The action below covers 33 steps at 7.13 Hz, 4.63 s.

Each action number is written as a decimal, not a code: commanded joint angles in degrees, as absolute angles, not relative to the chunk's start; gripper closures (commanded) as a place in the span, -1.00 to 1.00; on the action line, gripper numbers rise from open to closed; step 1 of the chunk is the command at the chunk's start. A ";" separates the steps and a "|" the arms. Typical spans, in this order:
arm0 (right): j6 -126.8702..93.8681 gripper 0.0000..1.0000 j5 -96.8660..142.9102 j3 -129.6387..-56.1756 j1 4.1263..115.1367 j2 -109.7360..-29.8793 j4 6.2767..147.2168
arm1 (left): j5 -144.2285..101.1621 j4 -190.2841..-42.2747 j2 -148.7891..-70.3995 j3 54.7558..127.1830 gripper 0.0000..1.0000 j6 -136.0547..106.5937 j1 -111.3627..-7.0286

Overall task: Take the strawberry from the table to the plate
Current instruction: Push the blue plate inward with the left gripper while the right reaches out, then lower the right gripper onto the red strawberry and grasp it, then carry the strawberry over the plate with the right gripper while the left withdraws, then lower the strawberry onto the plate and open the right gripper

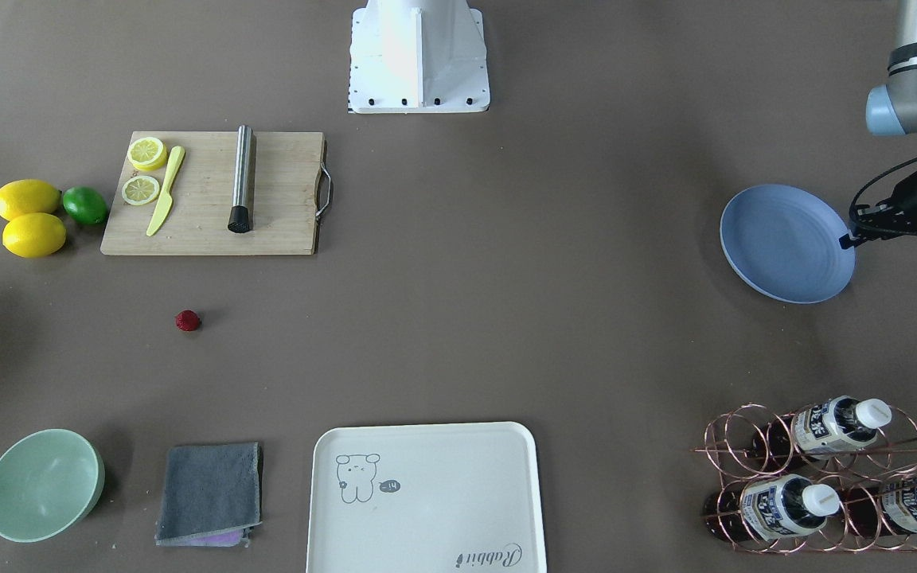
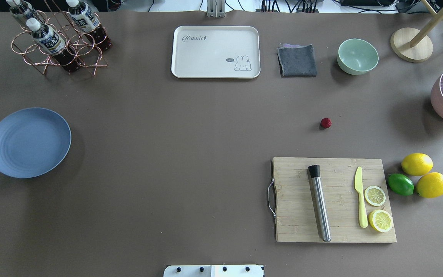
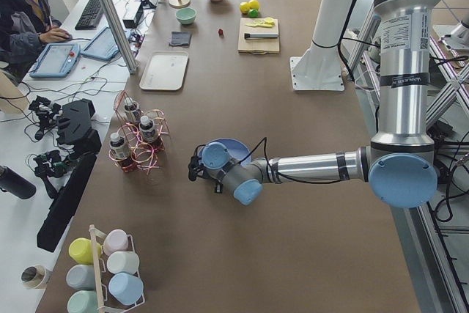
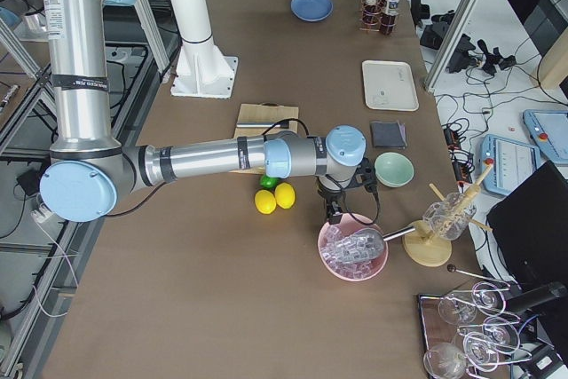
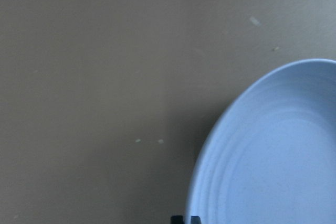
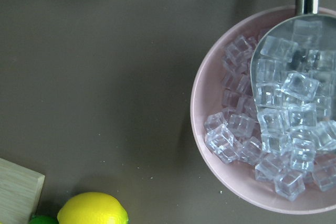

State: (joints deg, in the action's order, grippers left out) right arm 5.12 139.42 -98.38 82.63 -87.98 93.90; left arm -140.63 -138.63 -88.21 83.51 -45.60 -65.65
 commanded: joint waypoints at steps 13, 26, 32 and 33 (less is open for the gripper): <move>-44.30 -0.72 121.03 -86.95 47.37 -69.87 70.42 | -110.15 -115.22 -117.68 99.76 1.00 -95.26 -27.09; -67.38 1.00 118.33 -90.35 36.41 -54.51 73.39 | -115.45 -115.31 -106.36 102.48 -0.90 -77.03 -36.96; -73.21 1.00 107.49 -89.12 24.17 -51.33 75.06 | -123.57 -115.22 -99.93 101.43 -0.90 -60.91 -50.27; -73.21 0.86 107.58 -89.21 24.17 -51.42 75.06 | -123.57 -115.22 -99.93 101.43 -0.91 -61.00 -50.27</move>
State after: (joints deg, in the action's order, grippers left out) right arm -73.19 107.79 -89.29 24.50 -51.44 75.08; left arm -123.38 -115.22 -100.14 101.45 -61.23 -49.94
